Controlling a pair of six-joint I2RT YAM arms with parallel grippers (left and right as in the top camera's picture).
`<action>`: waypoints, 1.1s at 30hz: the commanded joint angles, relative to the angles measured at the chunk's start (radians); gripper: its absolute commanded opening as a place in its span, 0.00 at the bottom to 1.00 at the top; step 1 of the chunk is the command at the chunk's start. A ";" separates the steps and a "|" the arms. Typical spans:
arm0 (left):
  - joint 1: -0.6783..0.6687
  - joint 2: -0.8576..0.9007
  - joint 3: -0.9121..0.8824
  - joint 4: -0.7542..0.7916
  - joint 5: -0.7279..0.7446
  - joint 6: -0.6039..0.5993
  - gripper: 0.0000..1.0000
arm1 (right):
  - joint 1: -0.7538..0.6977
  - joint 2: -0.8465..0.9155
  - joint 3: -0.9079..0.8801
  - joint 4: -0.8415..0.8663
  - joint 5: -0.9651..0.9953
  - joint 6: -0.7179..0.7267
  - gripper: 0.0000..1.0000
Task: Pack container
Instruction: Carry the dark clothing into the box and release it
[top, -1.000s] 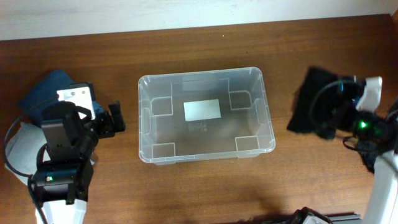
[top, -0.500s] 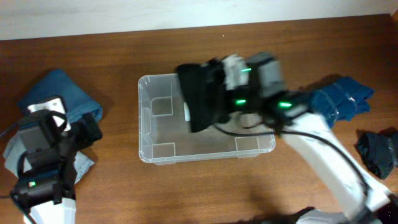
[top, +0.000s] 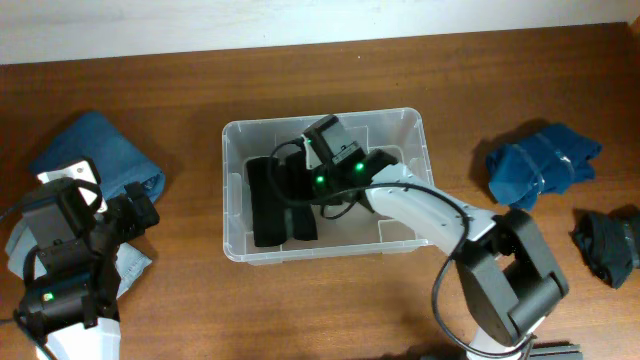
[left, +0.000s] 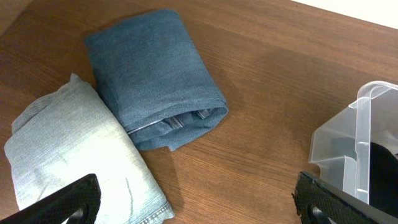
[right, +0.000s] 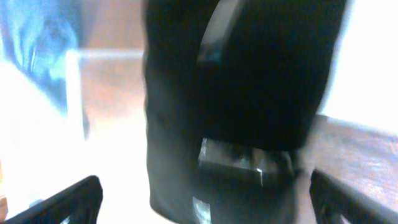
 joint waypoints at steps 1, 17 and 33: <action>0.005 -0.001 0.025 0.003 -0.009 -0.010 0.99 | -0.096 -0.169 0.144 -0.159 0.089 -0.182 0.99; 0.005 -0.001 0.025 0.011 -0.010 -0.010 0.99 | -1.186 -0.321 -0.019 -0.433 0.043 -0.374 0.98; 0.005 -0.001 0.025 0.010 -0.009 -0.010 0.99 | -1.315 0.150 -0.124 0.017 -0.142 -0.379 0.98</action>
